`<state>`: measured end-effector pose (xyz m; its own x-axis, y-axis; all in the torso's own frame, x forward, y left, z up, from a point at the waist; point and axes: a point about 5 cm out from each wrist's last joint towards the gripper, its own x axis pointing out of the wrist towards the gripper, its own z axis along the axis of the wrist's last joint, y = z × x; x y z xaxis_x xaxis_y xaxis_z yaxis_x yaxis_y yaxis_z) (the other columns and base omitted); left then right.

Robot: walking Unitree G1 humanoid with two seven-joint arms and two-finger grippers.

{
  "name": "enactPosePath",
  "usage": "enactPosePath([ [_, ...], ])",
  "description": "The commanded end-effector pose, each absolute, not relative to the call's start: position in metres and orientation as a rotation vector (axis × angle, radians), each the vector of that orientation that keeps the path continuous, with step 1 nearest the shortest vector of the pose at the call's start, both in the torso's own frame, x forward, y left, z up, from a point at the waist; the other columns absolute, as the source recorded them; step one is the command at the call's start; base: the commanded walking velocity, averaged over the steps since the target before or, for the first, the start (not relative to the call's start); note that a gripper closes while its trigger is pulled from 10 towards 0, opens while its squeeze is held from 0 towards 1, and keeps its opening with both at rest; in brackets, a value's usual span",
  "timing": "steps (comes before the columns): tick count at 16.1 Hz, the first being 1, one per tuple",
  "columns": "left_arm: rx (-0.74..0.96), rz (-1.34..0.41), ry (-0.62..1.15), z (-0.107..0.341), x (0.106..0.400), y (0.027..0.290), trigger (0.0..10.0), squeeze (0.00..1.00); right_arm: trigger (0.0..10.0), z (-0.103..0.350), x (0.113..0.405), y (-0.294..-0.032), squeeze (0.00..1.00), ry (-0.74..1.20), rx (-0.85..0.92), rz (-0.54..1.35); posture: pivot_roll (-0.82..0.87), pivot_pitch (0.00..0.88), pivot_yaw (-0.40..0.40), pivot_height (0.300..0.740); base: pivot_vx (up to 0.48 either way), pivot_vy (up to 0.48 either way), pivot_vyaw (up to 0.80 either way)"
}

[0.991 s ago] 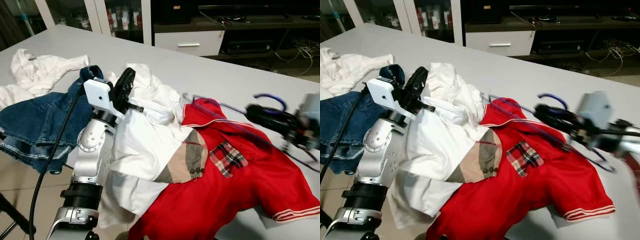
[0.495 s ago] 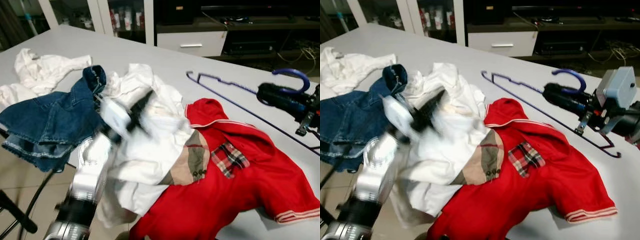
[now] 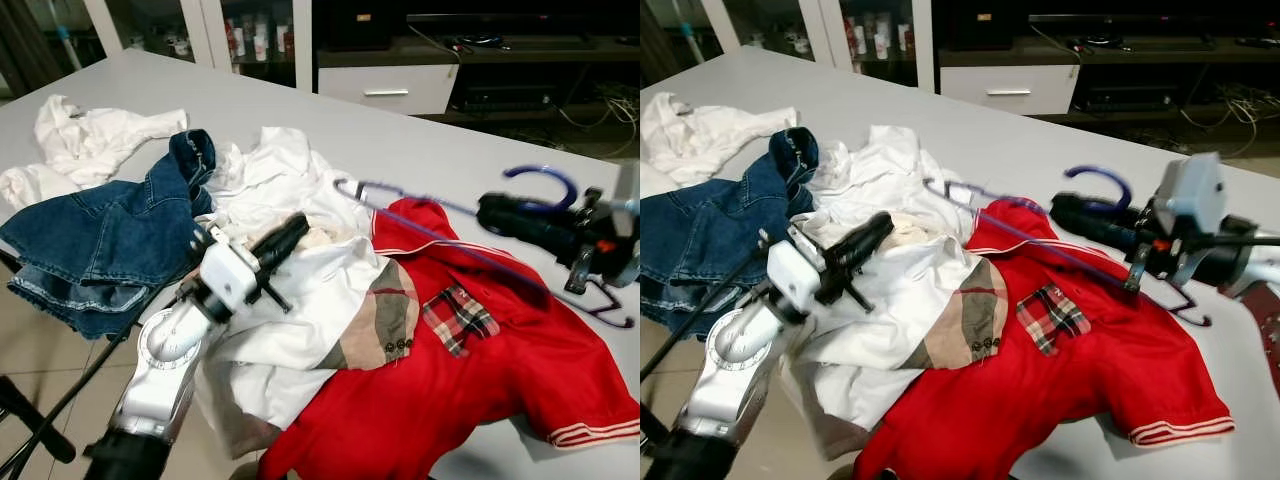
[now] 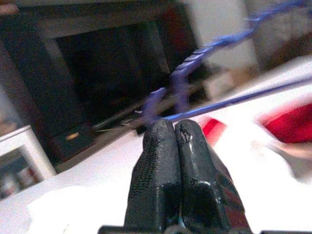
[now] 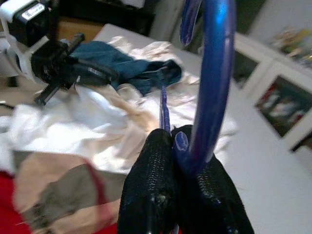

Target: Hang hanger

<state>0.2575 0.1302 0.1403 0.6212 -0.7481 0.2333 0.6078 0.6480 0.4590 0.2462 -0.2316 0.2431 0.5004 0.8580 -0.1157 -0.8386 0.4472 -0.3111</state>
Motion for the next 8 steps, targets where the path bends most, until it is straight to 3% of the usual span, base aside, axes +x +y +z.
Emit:
enactPosePath([
  [1,0.422,-0.904,-0.412,0.132,0.247,0.122,0.0,0.00,10.0,0.239,0.242,-0.224,0.00,-0.037,-0.345,1.115,0.09,0.022,0.014,0.740,0.000,0.000,0.00],
  [3,0.468,-0.964,-0.364,0.121,0.241,0.123,0.0,0.00,10.0,0.230,0.242,-0.223,0.00,0.007,-0.385,1.117,0.08,0.026,0.010,0.740,0.000,0.000,0.00],
  [8,0.585,-1.039,-0.273,0.100,0.235,0.129,0.0,0.00,10.0,0.225,0.276,-0.229,0.00,-0.125,-0.459,0.745,0.08,0.027,0.004,0.740,0.000,0.000,0.00],
])
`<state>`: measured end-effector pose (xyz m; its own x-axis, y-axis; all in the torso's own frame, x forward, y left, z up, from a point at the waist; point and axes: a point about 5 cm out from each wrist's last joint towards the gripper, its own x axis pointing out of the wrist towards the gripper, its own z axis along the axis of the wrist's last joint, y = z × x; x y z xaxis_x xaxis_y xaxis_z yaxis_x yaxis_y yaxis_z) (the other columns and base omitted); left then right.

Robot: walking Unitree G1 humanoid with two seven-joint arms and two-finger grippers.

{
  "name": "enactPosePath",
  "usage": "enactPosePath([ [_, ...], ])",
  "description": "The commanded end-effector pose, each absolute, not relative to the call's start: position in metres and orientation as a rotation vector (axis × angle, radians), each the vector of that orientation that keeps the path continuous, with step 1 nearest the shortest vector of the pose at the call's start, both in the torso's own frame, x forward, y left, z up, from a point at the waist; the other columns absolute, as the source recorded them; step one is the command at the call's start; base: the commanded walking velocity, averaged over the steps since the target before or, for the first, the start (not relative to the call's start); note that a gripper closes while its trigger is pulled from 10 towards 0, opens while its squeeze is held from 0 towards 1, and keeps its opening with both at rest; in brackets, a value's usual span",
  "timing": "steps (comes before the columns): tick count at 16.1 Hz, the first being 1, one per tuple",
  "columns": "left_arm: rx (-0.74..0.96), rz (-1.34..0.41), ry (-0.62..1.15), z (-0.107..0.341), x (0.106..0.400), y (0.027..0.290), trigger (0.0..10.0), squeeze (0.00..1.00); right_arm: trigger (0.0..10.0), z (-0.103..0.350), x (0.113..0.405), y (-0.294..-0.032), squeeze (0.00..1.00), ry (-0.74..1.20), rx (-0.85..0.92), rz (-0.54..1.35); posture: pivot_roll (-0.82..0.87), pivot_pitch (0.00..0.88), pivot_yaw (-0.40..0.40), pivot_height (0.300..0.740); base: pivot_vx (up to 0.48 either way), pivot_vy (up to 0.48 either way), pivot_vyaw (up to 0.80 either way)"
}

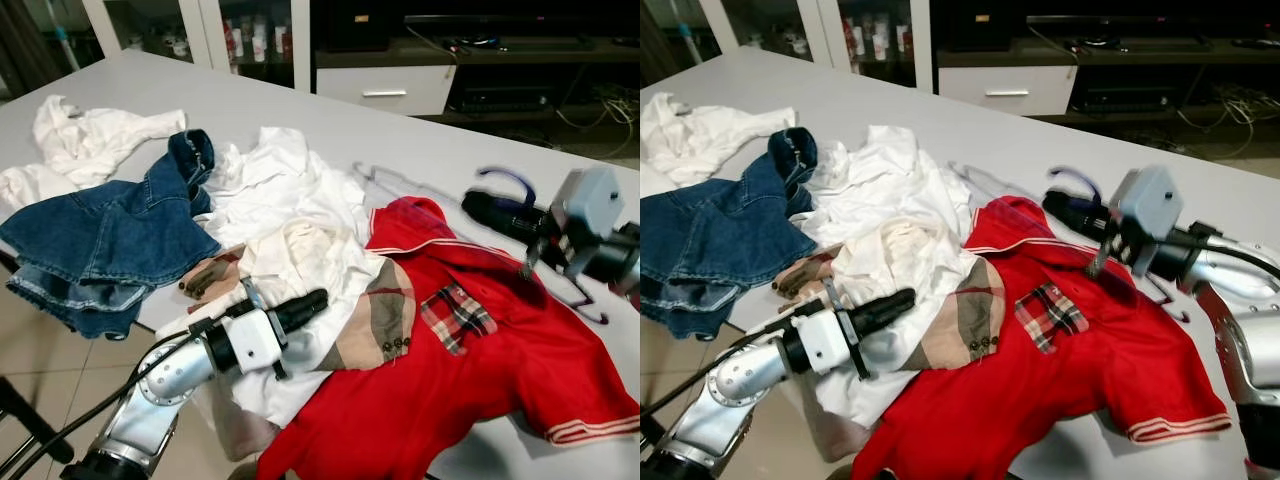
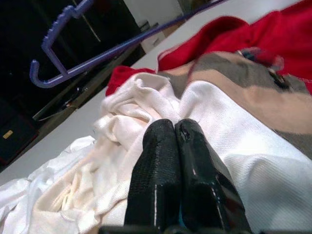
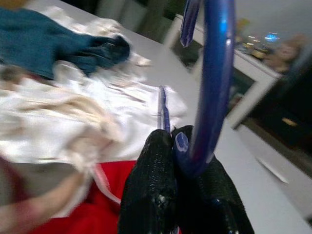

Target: Hang hanger

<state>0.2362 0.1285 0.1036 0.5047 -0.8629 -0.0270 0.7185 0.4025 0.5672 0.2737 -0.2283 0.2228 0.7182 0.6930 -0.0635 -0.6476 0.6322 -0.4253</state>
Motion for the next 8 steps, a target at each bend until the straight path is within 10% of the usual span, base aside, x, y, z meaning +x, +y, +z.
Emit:
enactPosePath([
  [1,0.597,-1.049,-0.260,0.095,0.232,0.129,0.0,0.00,10.0,0.223,0.277,-0.230,0.00,-0.132,-0.451,0.708,0.08,0.027,0.004,0.740,0.000,0.000,0.00],
  [5,0.631,-1.025,-0.236,0.088,0.232,0.132,0.0,0.00,10.0,0.215,0.255,-0.210,0.00,-0.138,-0.352,0.887,0.08,0.031,0.008,0.740,0.000,0.000,0.00],
  [6,0.628,-0.991,-0.228,0.087,0.236,0.132,9.3,0.00,10.0,0.222,0.247,-0.202,0.00,-0.155,-0.290,0.967,0.07,0.032,0.009,0.740,0.000,0.000,0.00],
  [8,0.592,-0.943,-0.230,0.089,0.242,0.133,10.0,0.00,10.0,0.216,0.238,-0.195,0.00,-0.085,-0.309,1.063,0.07,0.032,0.007,0.740,0.000,0.000,0.00],
])
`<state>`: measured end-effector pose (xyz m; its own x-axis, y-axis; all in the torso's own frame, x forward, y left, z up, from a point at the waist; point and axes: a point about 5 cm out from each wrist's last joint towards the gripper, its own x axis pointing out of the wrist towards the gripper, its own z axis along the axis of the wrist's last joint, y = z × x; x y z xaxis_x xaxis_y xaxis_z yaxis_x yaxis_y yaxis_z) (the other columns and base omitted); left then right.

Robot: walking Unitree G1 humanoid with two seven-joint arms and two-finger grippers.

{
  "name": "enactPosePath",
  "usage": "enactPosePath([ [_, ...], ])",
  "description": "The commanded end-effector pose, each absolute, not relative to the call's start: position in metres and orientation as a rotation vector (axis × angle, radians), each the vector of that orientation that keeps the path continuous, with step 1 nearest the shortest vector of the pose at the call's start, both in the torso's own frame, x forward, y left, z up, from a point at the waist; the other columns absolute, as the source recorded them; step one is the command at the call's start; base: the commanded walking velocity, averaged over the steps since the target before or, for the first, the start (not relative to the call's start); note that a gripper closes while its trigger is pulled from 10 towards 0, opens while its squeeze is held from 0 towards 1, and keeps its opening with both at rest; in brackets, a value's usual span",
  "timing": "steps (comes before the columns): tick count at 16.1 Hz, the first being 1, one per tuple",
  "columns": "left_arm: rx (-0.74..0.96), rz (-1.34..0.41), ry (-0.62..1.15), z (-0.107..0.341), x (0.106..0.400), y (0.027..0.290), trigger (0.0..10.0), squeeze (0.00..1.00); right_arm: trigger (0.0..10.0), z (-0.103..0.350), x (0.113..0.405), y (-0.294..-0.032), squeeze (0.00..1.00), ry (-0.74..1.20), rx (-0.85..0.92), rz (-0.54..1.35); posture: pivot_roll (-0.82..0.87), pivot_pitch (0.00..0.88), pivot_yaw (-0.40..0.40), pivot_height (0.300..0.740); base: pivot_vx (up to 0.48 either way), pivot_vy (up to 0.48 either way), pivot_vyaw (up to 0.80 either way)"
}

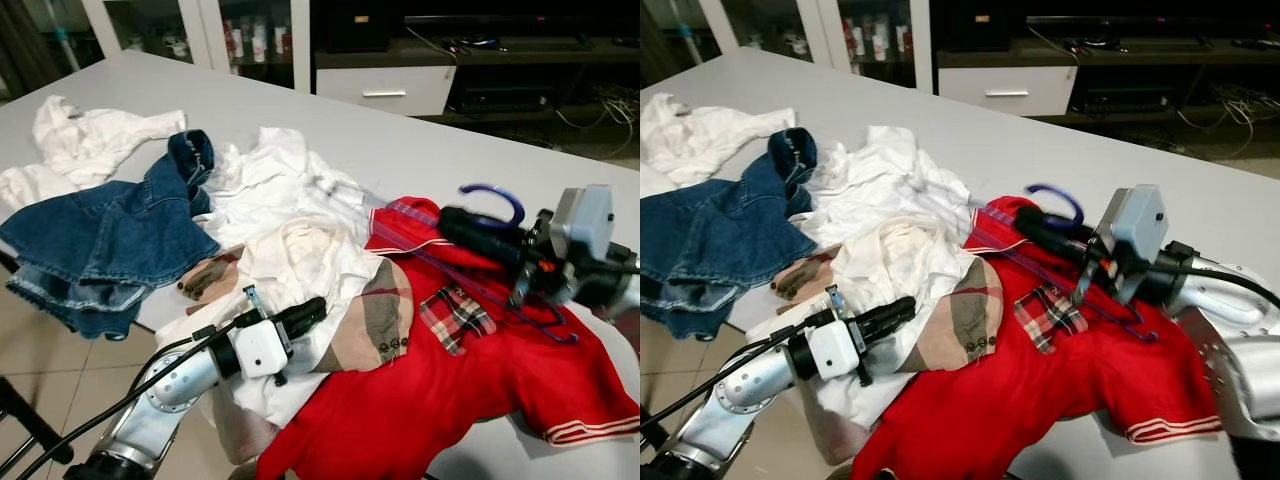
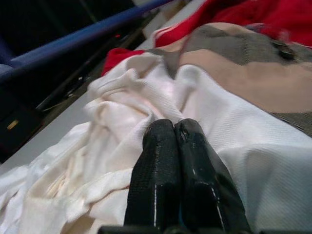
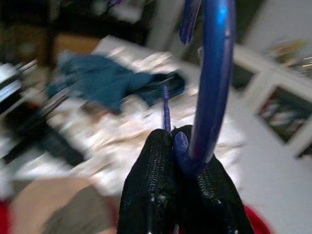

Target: Hang hanger

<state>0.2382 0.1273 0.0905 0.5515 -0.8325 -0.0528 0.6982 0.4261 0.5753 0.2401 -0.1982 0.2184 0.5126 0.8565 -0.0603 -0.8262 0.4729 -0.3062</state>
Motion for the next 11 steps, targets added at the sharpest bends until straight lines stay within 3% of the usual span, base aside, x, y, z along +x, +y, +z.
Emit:
enactPosePath([
  [1,0.584,-0.919,-0.238,0.091,0.244,0.133,10.0,0.00,10.0,0.211,0.235,-0.193,0.00,-0.053,-0.320,1.095,0.07,0.032,0.006,0.740,0.000,0.000,0.00],
  [4,0.591,-0.879,-0.250,0.092,0.246,0.134,10.0,0.00,10.0,0.197,0.225,-0.188,0.00,0.063,-0.358,1.178,0.08,0.033,0.003,0.740,0.000,0.000,0.00],
  [8,0.604,-0.868,-0.273,0.094,0.245,0.136,10.0,0.00,10.0,0.189,0.234,-0.184,0.00,0.092,-0.457,1.124,0.08,0.031,0.000,0.740,0.000,0.000,0.00],
  [9,0.599,-0.861,-0.276,0.094,0.246,0.137,10.0,1.00,10.0,0.187,0.234,-0.185,0.00,0.106,-0.479,1.120,0.08,0.031,0.000,0.740,0.000,0.000,0.00],
  [11,0.538,-0.833,-0.274,0.098,0.248,0.139,10.0,1.00,10.0,0.180,0.234,-0.188,0.00,0.151,-0.529,1.120,0.08,0.031,-0.001,0.740,0.000,0.000,0.00],
])
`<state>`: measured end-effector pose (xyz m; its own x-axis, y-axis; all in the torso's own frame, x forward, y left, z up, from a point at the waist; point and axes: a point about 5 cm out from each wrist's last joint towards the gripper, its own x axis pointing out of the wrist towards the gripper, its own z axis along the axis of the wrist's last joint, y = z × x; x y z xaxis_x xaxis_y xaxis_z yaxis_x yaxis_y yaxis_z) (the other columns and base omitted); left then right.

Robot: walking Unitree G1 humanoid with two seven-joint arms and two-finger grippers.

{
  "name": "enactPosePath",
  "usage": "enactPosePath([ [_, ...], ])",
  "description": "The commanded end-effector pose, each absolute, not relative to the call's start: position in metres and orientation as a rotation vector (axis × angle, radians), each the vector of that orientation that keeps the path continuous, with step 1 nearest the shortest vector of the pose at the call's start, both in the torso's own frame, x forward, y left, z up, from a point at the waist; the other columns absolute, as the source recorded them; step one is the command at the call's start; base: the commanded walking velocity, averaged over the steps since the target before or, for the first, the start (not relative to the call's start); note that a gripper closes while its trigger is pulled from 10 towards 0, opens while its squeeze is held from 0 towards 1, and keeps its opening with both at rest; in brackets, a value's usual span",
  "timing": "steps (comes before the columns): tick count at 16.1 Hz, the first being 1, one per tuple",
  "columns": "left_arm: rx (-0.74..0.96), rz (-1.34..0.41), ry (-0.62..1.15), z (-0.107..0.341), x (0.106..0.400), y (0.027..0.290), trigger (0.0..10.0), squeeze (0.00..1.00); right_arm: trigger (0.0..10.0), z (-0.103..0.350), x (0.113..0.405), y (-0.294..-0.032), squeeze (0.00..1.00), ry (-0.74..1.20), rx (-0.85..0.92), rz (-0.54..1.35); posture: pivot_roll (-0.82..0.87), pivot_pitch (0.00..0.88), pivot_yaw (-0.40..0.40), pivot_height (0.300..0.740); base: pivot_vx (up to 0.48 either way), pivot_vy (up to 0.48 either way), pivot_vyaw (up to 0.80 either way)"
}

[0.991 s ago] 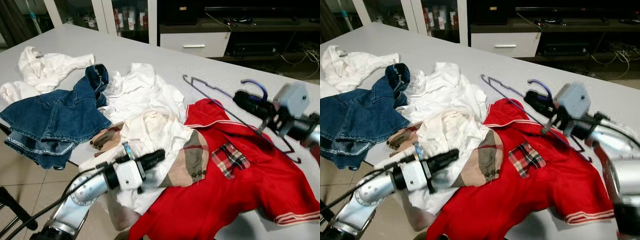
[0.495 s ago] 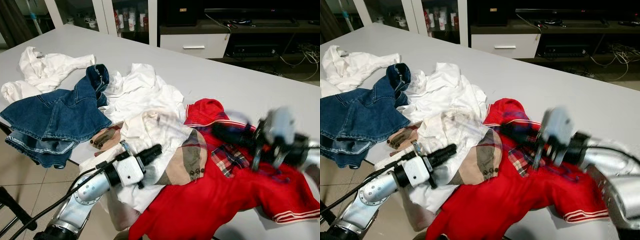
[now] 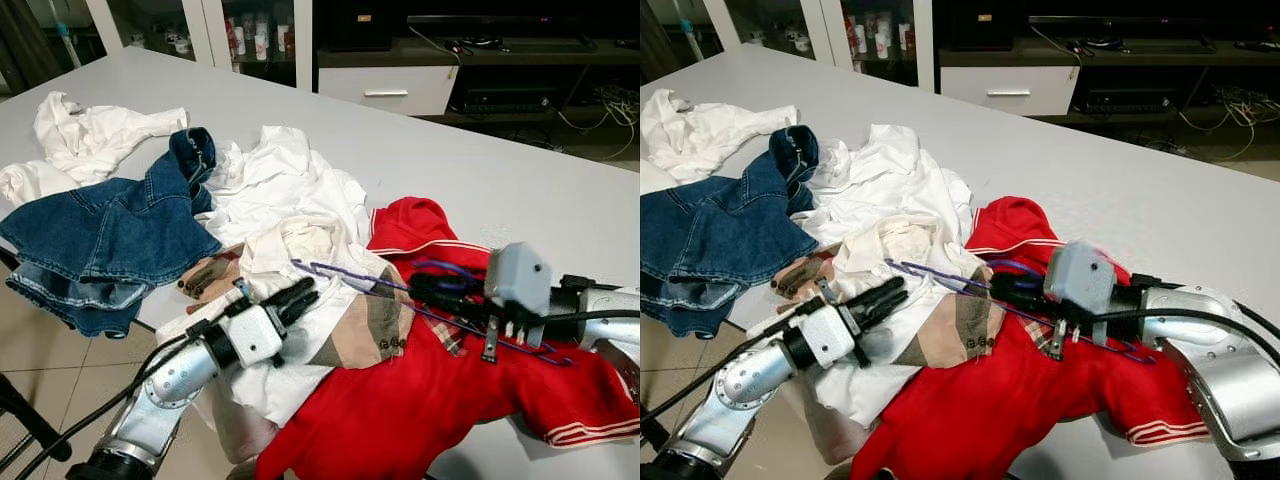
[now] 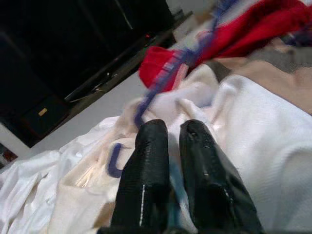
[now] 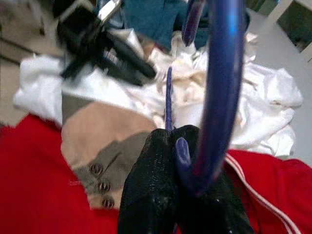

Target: Hang hanger

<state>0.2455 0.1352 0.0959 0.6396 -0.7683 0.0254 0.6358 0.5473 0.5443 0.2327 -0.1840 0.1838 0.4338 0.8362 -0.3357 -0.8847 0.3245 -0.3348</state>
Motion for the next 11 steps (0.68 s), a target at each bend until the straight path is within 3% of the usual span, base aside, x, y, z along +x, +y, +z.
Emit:
enactPosePath([
  [1,0.494,-0.830,-0.272,0.101,0.249,0.139,10.0,0.00,10.0,0.176,0.234,-0.190,0.00,0.174,-0.551,1.118,0.08,0.030,-0.001,0.740,0.000,0.000,0.00],
  [4,0.511,-0.832,-0.308,0.107,0.249,0.144,10.0,0.00,10.0,0.168,0.234,-0.193,0.00,0.209,-0.573,1.108,0.08,0.027,0.002,0.740,0.000,0.000,0.00],
  [5,0.535,-0.837,-0.324,0.108,0.248,0.145,10.0,0.45,10.0,0.167,0.234,-0.193,0.00,0.209,-0.578,1.104,0.08,0.027,0.004,0.740,0.000,0.000,0.00],
  [6,0.548,-0.898,-0.318,0.108,0.243,0.146,10.0,1.00,10.0,0.167,0.236,-0.195,0.00,0.205,-0.582,1.082,0.08,0.026,0.005,0.740,0.000,0.000,0.00],
  [8,0.547,-0.889,-0.326,0.109,0.244,0.147,10.0,1.00,10.0,0.167,0.237,-0.196,0.00,0.204,-0.584,1.072,0.08,0.026,0.006,0.740,0.000,0.000,0.00],
  [9,0.497,-0.865,-0.323,0.115,0.247,0.151,10.0,0.77,10.0,0.166,0.237,-0.197,0.00,0.208,-0.586,1.068,0.08,0.026,0.006,0.740,0.000,0.000,0.00],
  [10,0.464,-0.866,-0.310,0.122,0.249,0.157,10.0,0.00,10.0,0.165,0.237,-0.199,0.00,0.216,-0.593,1.065,0.08,0.026,0.006,0.740,0.000,0.000,0.00],
  [11,0.496,-0.866,-0.308,0.126,0.252,0.162,10.0,0.00,10.0,0.164,0.237,-0.200,0.00,0.221,-0.597,1.065,0.08,0.025,0.005,0.740,0.000,0.000,0.00],
])
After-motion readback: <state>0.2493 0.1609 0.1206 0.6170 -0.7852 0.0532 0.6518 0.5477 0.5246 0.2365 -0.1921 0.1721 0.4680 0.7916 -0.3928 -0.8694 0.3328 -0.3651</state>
